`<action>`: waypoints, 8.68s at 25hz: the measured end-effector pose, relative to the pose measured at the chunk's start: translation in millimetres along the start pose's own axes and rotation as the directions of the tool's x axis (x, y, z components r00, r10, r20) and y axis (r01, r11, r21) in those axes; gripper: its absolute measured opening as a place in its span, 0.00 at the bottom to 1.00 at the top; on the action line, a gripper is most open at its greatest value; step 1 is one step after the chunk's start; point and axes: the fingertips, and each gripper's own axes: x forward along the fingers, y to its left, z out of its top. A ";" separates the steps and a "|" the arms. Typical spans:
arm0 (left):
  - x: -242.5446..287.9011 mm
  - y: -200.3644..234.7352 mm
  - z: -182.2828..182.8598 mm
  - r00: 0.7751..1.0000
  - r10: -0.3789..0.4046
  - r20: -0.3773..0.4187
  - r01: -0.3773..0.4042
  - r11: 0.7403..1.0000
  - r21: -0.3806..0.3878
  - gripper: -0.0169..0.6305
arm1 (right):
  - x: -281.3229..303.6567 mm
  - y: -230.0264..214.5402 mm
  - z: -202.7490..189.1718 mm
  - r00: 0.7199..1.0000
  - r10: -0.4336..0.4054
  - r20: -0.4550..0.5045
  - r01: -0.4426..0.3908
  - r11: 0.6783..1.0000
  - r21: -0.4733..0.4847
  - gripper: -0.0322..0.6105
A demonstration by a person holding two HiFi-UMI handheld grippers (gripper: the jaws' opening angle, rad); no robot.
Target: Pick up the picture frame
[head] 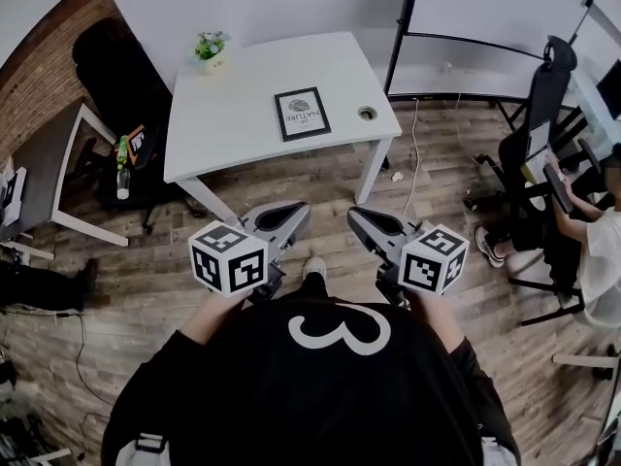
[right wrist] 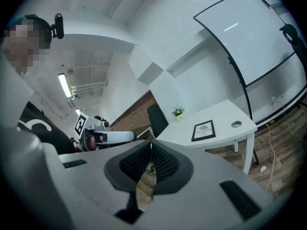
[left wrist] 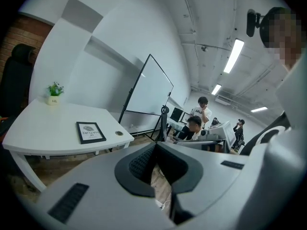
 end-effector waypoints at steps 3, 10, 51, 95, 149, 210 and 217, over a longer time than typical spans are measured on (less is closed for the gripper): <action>13.5 25.5 9.3 1.000 0.007 -0.008 -0.007 1.000 -0.019 0.05 | 19.7 -18.2 8.9 1.000 -0.008 -0.019 0.008 1.000 0.009 0.09; 50.2 85.3 37.7 0.999 0.016 -0.037 -0.018 0.999 -0.049 0.05 | 66.3 -70.1 32.3 0.999 -0.020 -0.051 0.023 0.998 0.054 0.09; 124.5 287.0 128.9 0.993 0.116 0.002 -0.113 0.978 -0.175 0.05 | 231.8 -217.1 116.5 0.987 0.113 -0.111 -0.081 0.962 0.262 0.09; 204.8 436.4 48.8 0.913 0.296 -0.279 -0.374 0.881 -0.291 0.24 | 334.5 -379.7 26.5 0.844 -0.042 -0.534 0.145 0.978 0.153 0.28; 223.3 462.3 -21.9 0.804 0.371 -0.464 -0.526 0.807 -0.267 0.19 | 335.4 -400.6 -17.2 0.735 -0.248 -0.631 0.299 0.954 -0.028 0.23; 153.0 397.9 60.3 0.852 0.456 -0.256 -0.505 0.845 -0.176 0.17 | 299.9 -308.0 61.0 0.884 -0.287 -0.370 0.267 0.958 -0.104 0.21; 137.8 374.7 78.3 0.869 0.456 -0.194 -0.485 0.862 -0.148 0.17 | 285.4 -286.6 77.2 0.904 -0.293 -0.310 0.268 0.956 -0.123 0.21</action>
